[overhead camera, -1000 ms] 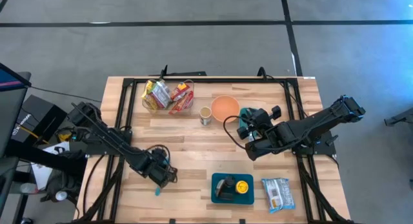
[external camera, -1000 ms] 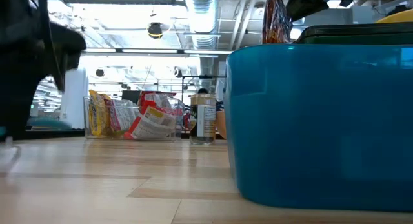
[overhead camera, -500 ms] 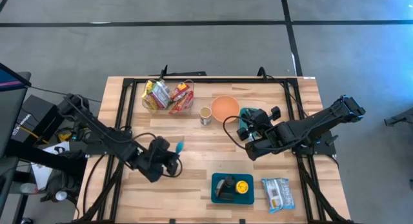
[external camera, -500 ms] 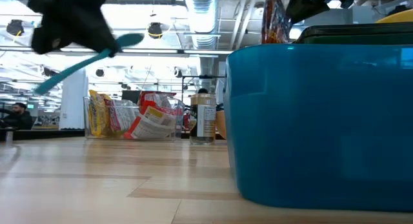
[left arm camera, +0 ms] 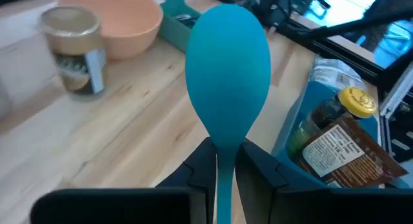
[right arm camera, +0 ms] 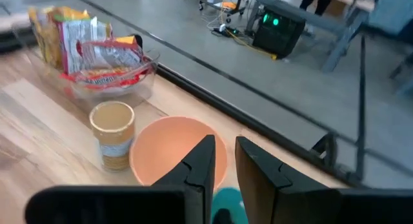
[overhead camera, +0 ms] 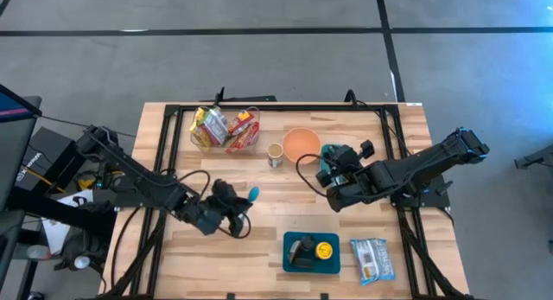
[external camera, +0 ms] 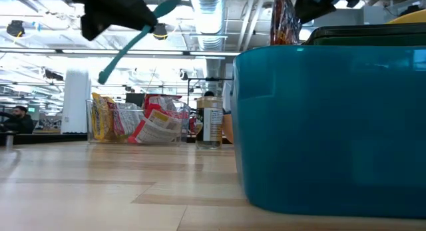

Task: Pick & Place Food Item
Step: Put the blue baby spoon into the green bin

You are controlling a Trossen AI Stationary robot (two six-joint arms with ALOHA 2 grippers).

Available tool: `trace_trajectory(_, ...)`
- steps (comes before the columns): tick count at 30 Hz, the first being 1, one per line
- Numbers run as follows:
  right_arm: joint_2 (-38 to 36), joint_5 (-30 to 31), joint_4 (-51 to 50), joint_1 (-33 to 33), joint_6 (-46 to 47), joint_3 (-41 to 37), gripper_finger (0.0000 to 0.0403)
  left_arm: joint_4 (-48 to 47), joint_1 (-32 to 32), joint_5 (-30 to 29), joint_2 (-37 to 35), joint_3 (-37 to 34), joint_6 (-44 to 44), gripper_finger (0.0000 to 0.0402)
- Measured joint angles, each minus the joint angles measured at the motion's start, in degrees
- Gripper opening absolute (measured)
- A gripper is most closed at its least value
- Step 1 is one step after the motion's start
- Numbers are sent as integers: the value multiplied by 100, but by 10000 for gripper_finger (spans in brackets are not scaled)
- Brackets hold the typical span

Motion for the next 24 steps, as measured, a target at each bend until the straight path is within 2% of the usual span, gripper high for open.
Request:
trace_trajectory(5, 124, 16, 419, -191, -1020, -207, 55, 409, 493, 871, 0, 0, 580, 33)
trace_trajectory(9, 109, -175, 1057, -354, -1574, -612, 55, 608, 924, 1835, 0, 0, 831, 44)
trace_trajectory(17, 110, -722, 1619, -483, -2021, -1084, 55, 976, 1694, 3577, 0, 0, 1102, 33)
trace_trajectory(21, 107, -975, 2409, -473, -2821, -1234, 55, 977, 1985, 4013, 0, 1, 1103, 44)
trace_trajectory(24, 105, -1552, 3518, -471, -3915, -1418, 55, 983, 2175, 4346, 0, 0, 1102, 39)
